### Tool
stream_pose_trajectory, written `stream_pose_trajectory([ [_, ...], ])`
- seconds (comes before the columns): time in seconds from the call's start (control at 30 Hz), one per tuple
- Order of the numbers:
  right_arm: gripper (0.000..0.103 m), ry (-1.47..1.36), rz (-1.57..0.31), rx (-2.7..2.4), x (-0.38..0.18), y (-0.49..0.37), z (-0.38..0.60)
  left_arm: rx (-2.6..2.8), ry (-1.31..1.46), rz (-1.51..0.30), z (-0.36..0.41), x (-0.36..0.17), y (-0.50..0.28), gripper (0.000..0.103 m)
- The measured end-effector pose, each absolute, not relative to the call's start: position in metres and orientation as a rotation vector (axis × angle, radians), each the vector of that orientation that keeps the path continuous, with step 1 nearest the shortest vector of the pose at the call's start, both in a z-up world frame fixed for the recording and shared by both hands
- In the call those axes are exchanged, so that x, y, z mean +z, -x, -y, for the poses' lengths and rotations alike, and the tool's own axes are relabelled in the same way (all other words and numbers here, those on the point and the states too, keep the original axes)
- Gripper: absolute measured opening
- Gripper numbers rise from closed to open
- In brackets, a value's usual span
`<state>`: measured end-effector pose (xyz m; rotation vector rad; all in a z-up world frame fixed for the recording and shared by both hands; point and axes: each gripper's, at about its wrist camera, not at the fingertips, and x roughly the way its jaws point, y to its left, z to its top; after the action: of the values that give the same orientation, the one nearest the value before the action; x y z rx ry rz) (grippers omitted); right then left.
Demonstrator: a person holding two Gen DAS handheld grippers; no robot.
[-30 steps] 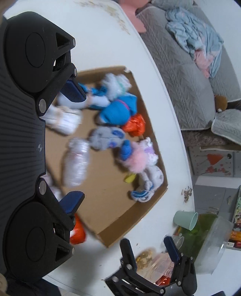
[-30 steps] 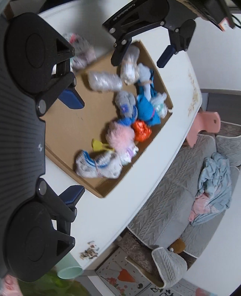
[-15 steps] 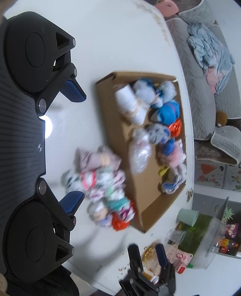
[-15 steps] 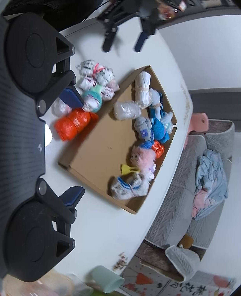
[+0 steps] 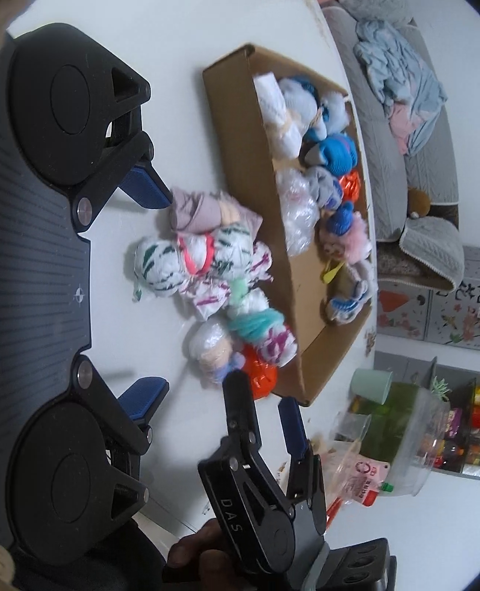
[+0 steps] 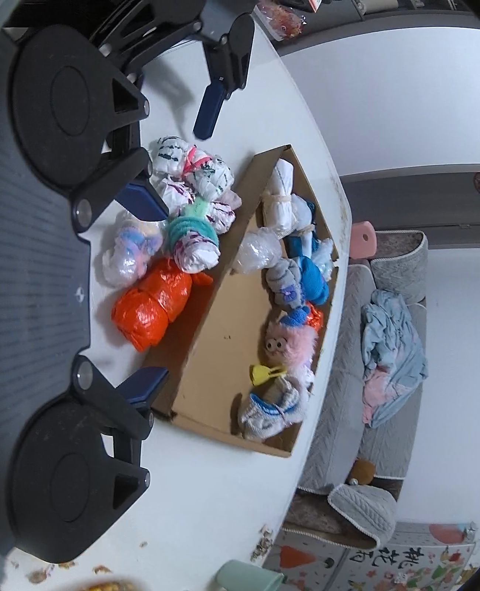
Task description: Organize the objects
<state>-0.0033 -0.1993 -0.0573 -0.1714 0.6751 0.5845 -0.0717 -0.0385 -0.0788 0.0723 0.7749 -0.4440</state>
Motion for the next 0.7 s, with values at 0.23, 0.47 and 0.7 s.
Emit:
stream_pose_trajectory([
  [0.23,0.083,0.158,-0.691,0.594,-0.066,-0.002,0.194,-0.484,-0.062,-0.797,0.041,-0.083,0.056,0.099],
  [0.47,0.086,0.133,-0.728,0.614,-0.071,-0.011,0.19,-0.509,-0.043,-0.786,0.041,-0.083,0.049,0.095],
  [0.7,0.071,0.199,-0.786,0.71,-0.072,0.013,0.194,-0.615,-0.127,-0.768,0.049,-0.081,0.067,0.069],
])
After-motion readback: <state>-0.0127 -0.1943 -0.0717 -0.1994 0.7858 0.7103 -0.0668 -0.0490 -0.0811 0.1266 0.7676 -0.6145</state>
